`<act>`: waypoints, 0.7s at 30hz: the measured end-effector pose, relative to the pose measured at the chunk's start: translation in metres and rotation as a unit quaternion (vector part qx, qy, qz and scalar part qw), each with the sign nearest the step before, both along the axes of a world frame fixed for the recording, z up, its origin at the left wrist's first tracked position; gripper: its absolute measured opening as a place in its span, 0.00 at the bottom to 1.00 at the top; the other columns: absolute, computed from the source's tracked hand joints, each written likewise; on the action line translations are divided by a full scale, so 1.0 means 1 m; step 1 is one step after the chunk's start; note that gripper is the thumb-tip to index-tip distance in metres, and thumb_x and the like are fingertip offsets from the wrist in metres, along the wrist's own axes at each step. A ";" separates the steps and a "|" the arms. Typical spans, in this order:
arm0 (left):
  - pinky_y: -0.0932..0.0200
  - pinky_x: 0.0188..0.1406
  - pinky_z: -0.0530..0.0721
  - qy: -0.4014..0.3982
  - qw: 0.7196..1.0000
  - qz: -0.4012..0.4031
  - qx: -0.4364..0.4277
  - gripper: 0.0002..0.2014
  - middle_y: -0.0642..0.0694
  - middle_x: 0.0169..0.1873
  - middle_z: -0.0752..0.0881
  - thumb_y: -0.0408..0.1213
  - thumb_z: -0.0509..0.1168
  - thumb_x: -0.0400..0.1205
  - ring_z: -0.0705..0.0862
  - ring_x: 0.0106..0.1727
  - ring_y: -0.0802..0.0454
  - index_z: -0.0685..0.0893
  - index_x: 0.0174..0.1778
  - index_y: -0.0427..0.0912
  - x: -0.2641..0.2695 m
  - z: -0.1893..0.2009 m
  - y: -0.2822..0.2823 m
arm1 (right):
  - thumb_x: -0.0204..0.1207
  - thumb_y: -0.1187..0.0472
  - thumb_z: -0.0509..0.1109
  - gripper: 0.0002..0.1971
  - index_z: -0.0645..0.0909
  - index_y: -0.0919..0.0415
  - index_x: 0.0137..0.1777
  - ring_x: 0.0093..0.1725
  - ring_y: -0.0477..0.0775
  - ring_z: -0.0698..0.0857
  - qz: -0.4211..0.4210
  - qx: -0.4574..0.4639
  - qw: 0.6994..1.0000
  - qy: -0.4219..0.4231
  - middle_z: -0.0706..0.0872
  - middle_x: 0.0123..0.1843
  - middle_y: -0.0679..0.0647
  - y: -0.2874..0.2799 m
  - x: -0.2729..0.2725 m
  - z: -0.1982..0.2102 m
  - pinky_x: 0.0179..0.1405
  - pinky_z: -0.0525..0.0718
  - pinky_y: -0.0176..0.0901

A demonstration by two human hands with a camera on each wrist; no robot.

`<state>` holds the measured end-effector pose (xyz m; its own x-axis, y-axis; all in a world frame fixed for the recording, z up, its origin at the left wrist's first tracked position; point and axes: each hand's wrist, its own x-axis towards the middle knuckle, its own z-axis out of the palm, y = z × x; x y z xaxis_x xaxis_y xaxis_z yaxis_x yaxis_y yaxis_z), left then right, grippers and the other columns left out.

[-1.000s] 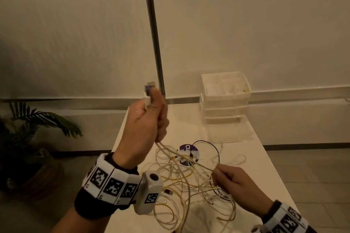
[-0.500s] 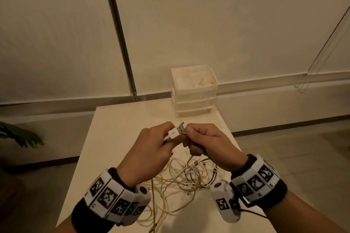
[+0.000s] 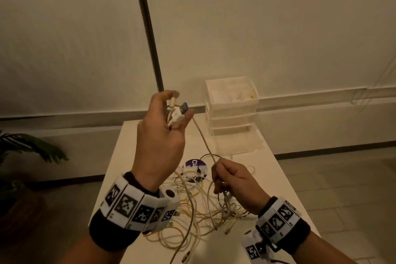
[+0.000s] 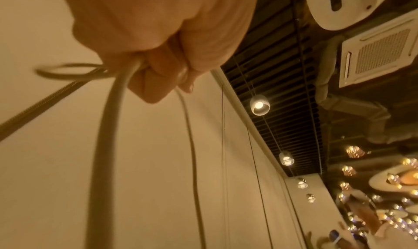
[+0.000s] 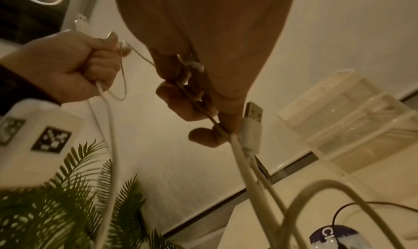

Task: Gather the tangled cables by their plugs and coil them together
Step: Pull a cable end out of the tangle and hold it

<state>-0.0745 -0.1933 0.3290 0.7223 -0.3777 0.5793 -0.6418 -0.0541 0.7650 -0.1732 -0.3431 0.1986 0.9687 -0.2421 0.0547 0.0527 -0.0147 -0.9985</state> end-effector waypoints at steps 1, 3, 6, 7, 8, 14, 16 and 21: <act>0.69 0.30 0.80 -0.005 1.000 0.019 0.010 0.20 0.59 0.36 0.83 0.38 0.69 0.82 0.83 0.33 0.60 0.76 0.70 0.50 -0.003 -0.004 0.001 | 0.87 0.61 0.56 0.16 0.78 0.62 0.39 0.31 0.52 0.75 -0.003 0.009 1.000 0.002 0.76 0.29 0.52 0.000 -0.001 0.001 0.38 0.80 0.49; 0.66 0.26 0.82 -0.044 0.998 0.016 0.034 0.31 0.57 0.32 0.83 0.30 0.71 0.80 0.83 0.29 0.56 0.69 0.78 0.51 -0.008 -0.013 0.004 | 0.87 0.60 0.56 0.15 0.78 0.60 0.40 0.30 0.50 0.75 -0.003 0.027 1.000 -0.001 0.76 0.29 0.52 0.000 -0.001 0.007 0.40 0.81 0.53; 0.56 0.20 0.80 -0.086 0.988 -0.068 0.108 0.42 0.53 0.23 0.80 0.24 0.70 0.78 0.79 0.22 0.51 0.60 0.84 0.55 -0.017 -0.031 0.001 | 0.83 0.53 0.59 0.15 0.78 0.63 0.43 0.30 0.49 0.74 0.008 0.063 0.998 -0.007 0.74 0.31 0.52 0.004 -0.001 0.015 0.41 0.83 0.52; 0.60 0.19 0.77 -0.090 0.981 -0.098 0.141 0.42 0.53 0.21 0.79 0.24 0.69 0.77 0.77 0.21 0.53 0.60 0.84 0.56 -0.019 -0.036 -0.001 | 0.83 0.52 0.61 0.17 0.77 0.68 0.47 0.30 0.49 0.73 0.013 0.078 0.997 -0.009 0.74 0.32 0.54 0.004 -0.001 0.018 0.39 0.82 0.50; 0.65 0.21 0.76 -0.088 0.972 -0.122 0.183 0.39 0.55 0.21 0.79 0.26 0.68 0.77 0.77 0.22 0.56 0.63 0.82 0.57 -0.020 -0.040 -0.003 | 0.82 0.52 0.63 0.19 0.76 0.73 0.51 0.30 0.50 0.73 0.018 0.093 0.995 -0.013 0.73 0.33 0.58 0.004 -0.001 0.020 0.38 0.81 0.48; 0.56 0.33 0.78 -0.034 0.948 -0.127 0.291 0.06 0.52 0.35 0.88 0.40 0.65 0.81 0.83 0.36 0.52 0.81 0.53 0.51 -0.013 -0.052 -0.009 | 0.78 0.46 0.69 0.22 0.81 0.69 0.52 0.28 0.48 0.68 0.058 0.150 0.987 -0.030 0.71 0.29 0.55 0.001 -0.007 0.029 0.32 0.69 0.45; 0.57 0.29 0.74 -0.061 0.949 -0.092 0.296 0.03 0.49 0.30 0.86 0.34 0.65 0.79 0.80 0.31 0.53 0.80 0.43 0.46 -0.009 -0.050 -0.009 | 0.79 0.47 0.66 0.20 0.81 0.67 0.48 0.28 0.49 0.68 0.063 0.156 0.985 -0.029 0.71 0.28 0.53 0.001 -0.009 0.028 0.32 0.68 0.44; 0.67 0.22 0.66 -0.105 0.982 -0.017 0.158 0.07 0.51 0.23 0.79 0.26 0.67 0.80 0.74 0.25 0.55 0.80 0.37 0.40 -0.013 -0.022 -0.006 | 0.83 0.50 0.58 0.19 0.81 0.62 0.40 0.32 0.52 0.77 0.029 0.023 0.999 0.026 0.79 0.32 0.54 -0.002 -0.007 0.013 0.37 0.79 0.45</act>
<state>-0.0873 -0.1996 0.3070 0.5825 -0.5845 0.5649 -0.7897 -0.2422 0.5636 -0.1801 -0.3454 0.2116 0.9824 -0.1865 -0.0054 0.0006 0.0320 -0.9995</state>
